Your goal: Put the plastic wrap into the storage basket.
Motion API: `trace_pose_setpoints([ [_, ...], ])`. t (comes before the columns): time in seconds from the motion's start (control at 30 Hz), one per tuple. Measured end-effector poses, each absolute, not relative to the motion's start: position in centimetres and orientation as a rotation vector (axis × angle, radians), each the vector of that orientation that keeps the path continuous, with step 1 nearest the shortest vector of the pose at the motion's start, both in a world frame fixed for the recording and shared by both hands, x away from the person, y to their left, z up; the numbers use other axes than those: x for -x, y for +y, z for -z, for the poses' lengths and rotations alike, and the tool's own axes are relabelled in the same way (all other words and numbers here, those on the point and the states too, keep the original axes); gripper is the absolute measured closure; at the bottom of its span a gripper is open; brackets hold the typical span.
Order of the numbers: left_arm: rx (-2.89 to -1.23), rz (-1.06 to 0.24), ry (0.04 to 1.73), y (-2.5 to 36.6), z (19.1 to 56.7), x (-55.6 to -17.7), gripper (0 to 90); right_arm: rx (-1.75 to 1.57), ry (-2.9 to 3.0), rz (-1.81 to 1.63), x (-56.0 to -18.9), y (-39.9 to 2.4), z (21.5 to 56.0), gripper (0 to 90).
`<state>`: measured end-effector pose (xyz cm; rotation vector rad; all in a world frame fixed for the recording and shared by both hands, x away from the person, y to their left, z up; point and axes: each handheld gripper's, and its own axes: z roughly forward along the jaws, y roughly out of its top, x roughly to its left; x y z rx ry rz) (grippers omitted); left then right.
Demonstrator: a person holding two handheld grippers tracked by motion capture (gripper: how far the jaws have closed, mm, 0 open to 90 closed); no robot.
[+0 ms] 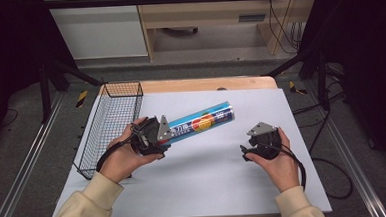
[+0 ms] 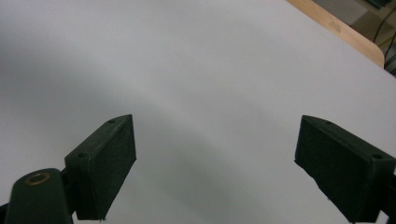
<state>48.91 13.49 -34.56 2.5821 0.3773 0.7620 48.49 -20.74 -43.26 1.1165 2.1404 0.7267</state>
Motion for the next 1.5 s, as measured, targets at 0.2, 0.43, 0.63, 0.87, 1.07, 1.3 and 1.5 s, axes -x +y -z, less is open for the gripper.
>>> trace_pose_setpoints([
  [0.2, -2.568, -0.765, 0.427, 13.4, 33.8, -49.3, 30.4, -1.247, 1.929, -0.698, -49.0, -21.0, 44.7, 10.1],
  [0.43, -2.553, -0.771, 0.483, 13.5, 32.9, -49.5, 30.4, -1.415, 1.851, -0.844, -47.8, -23.0, 45.2, 9.1],
  [0.63, -2.538, -0.804, 0.588, 14.3, 31.3, -48.9, 30.5, -1.472, 1.836, -0.918, -47.4, -23.8, 45.5, 7.3],
  [0.87, -2.546, -0.872, 0.729, 15.4, 29.8, -47.9, 30.6, -1.519, 1.857, -0.935, -47.0, -23.8, 45.7, 7.3],
  [1.07, -2.533, -0.911, 0.852, 16.6, 29.4, -46.6, 30.6, -1.524, 1.835, -0.965, -46.4, -24.0, 45.4, 7.4],
  [1.3, -2.515, -0.926, 0.959, 17.4, 28.9, -45.8, 30.6, -1.519, 1.842, -0.964, -46.5, -23.7, 45.4, 7.4],
  [1.5, -2.505, -0.92, 1.05, 17.8, 28.9, -46.1, 30.7, -1.54, 1.836, -0.965, -46.6, -24.1, 45.5, 7.6],
])
